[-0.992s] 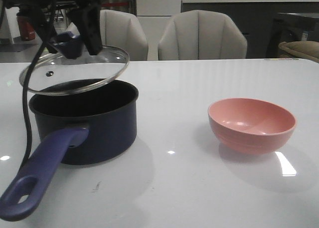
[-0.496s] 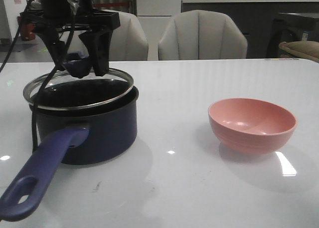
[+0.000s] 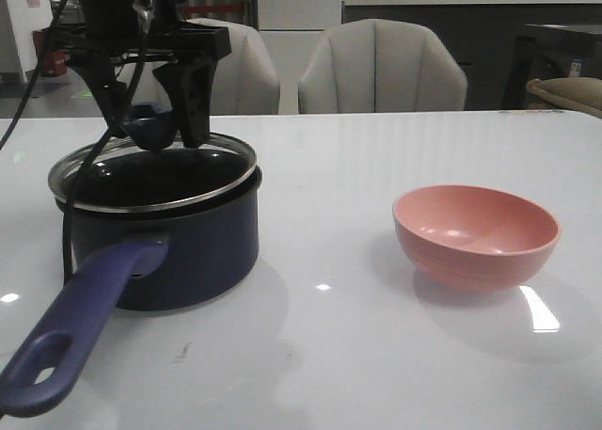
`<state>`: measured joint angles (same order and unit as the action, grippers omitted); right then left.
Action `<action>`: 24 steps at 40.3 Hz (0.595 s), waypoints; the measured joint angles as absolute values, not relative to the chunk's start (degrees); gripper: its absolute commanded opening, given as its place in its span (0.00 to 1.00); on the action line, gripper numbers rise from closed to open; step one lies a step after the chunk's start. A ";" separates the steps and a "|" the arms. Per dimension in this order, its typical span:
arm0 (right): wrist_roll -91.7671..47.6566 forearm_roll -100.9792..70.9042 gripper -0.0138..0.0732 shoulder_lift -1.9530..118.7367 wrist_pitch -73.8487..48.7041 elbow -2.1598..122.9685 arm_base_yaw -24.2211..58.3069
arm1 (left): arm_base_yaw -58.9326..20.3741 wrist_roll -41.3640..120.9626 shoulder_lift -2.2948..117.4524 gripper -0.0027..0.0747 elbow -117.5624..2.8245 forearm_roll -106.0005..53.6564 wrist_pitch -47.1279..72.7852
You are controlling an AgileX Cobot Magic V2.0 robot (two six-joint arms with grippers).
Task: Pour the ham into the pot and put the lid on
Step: 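Lower the glass lid onto the saucepan opening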
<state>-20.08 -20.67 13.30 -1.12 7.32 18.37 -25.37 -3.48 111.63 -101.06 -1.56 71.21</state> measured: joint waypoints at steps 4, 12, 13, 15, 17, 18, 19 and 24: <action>-20.08 -20.67 0.33 13.30 -1.12 7.32 18.37 | -25.37 -3.48 111.63 0.51 -101.06 -1.56 71.21; -20.08 -20.67 0.33 13.30 -1.12 7.32 18.37 | -25.37 -3.48 111.63 0.52 -101.06 -1.99 70.97; -20.08 -20.67 0.33 13.30 -1.12 7.32 18.37 | -25.37 -3.48 111.63 0.52 -101.06 -2.09 70.88; -20.08 -20.67 0.33 13.30 -1.12 7.32 18.37 | -25.37 -3.48 111.63 0.52 -101.06 -2.22 70.88; -20.08 -20.67 0.33 13.30 -1.12 7.32 18.37 | -25.37 -3.48 111.78 0.52 -101.06 -2.35 70.88; -20.08 -20.67 0.33 13.30 -1.12 7.32 18.37 | -25.37 -3.48 111.92 0.52 -101.06 -2.35 70.98; -20.08 -20.67 0.33 13.30 -1.12 7.32 18.37 | -25.37 -3.48 112.18 0.52 -101.06 -2.35 70.98; -20.08 -20.67 0.33 13.30 -1.12 7.32 18.37 | -25.47 -3.23 113.11 0.52 -101.31 -2.48 70.98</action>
